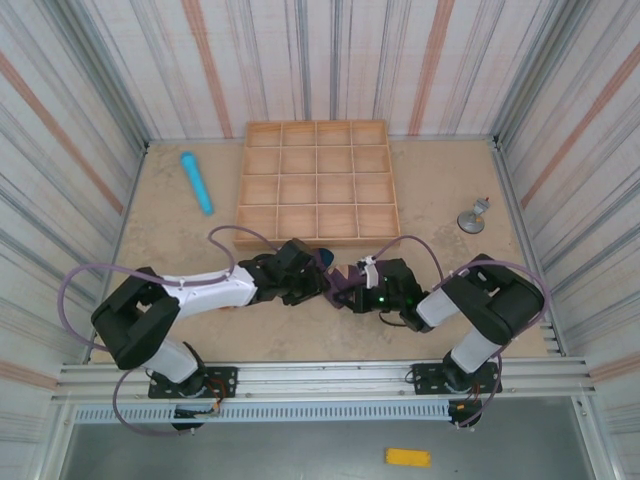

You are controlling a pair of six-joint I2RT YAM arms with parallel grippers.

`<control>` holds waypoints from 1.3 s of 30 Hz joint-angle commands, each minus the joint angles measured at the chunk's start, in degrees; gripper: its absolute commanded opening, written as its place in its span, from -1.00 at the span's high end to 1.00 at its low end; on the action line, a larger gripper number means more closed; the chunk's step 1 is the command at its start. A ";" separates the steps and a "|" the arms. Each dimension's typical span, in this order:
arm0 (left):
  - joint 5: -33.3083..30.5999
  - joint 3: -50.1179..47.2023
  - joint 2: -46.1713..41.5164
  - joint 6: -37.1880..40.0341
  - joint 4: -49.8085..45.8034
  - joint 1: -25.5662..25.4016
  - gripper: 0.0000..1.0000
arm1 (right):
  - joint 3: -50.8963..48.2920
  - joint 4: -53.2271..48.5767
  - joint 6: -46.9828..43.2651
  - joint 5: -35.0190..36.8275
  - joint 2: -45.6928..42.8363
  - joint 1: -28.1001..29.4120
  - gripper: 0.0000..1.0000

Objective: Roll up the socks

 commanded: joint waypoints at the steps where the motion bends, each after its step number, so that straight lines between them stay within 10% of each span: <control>1: -1.70 -0.18 1.83 1.40 2.08 -0.15 -0.14 | -1.63 -6.36 5.30 -3.12 5.23 -2.42 1.00; 20: -4.99 2.33 10.10 -2.10 0.80 0.28 0.34 | -1.77 -4.03 7.42 -5.45 7.80 -5.14 0.95; 29: -5.71 7.68 9.51 -2.06 -14.87 0.79 1.00 | -1.56 -9.13 4.65 -6.13 -0.14 -4.90 0.03; 39: -1.16 13.79 7.75 -2.21 -27.12 0.69 1.00 | 4.44 -44.14 -10.46 14.92 -30.22 5.20 -0.45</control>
